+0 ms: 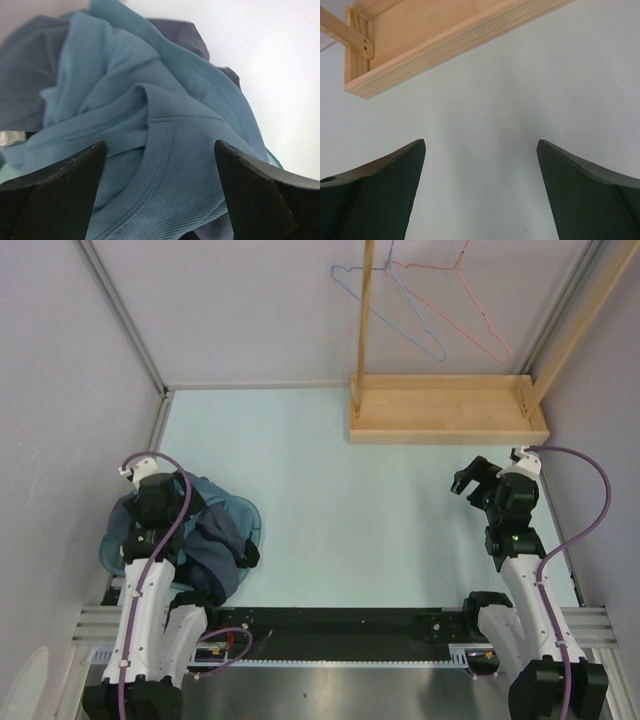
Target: Place the tank top on the hanger
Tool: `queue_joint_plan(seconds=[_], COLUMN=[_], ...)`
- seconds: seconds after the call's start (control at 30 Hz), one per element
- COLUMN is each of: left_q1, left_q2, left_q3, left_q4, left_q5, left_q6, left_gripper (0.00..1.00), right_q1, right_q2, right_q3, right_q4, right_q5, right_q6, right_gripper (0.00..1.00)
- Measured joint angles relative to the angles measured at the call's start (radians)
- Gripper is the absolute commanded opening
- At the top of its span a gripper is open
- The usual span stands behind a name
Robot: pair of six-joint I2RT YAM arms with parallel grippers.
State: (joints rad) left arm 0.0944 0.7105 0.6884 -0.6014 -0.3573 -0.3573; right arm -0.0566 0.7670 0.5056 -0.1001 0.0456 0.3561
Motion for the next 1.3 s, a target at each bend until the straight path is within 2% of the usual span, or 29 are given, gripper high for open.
queue_joint_plan(seconds=[0.17,0.2,0.27,0.3,0.37,0.4,0.5,0.7,0.87,1.3], left_q1=[0.006,0.007,0.008,0.009,0.010,0.010,0.010,0.010,0.010,0.011], left_q2=[0.025,0.030,0.029,0.023,0.004,-0.004,-0.026,-0.046,-0.066,-0.007], left_q3=[-0.020,-0.020,-0.020,-0.020,-0.020,-0.019,-0.017,0.020,0.113,0.622], left_q4=[0.000,0.000,0.000,0.000,0.000,0.000,-0.002,-0.026,-0.054,-0.077], left_q5=[0.051,0.051,0.051,0.050,0.051,0.051,0.051,0.052,0.071,0.237], left_q6=[-0.017,-0.018,-0.028,-0.028,-0.037,-0.038,-0.041,-0.045,-0.044,0.021], left_gripper=[0.67,0.56,0.47,0.38,0.30,0.19,0.00,0.00,0.00,0.00], right_q1=[0.000,0.000,0.000,0.000,0.000,-0.001,-0.002,-0.005,-0.005,-0.006], right_q2=[0.002,0.002,0.002,0.002,0.002,0.002,0.002,0.002,0.002,-0.012], right_q3=[0.002,0.002,0.002,0.002,0.002,0.002,0.002,0.002,0.008,0.018], right_q4=[0.001,0.001,0.001,0.001,0.001,0.001,0.001,0.000,0.000,-0.003], right_q5=[0.000,0.000,0.000,0.000,0.000,0.000,0.000,0.000,0.000,-0.004], right_q6=[0.005,0.006,0.008,0.008,0.009,0.009,0.010,0.010,0.010,0.010], right_gripper=[1.00,1.00,1.00,1.00,1.00,1.00,1.00,1.00,1.00,1.00])
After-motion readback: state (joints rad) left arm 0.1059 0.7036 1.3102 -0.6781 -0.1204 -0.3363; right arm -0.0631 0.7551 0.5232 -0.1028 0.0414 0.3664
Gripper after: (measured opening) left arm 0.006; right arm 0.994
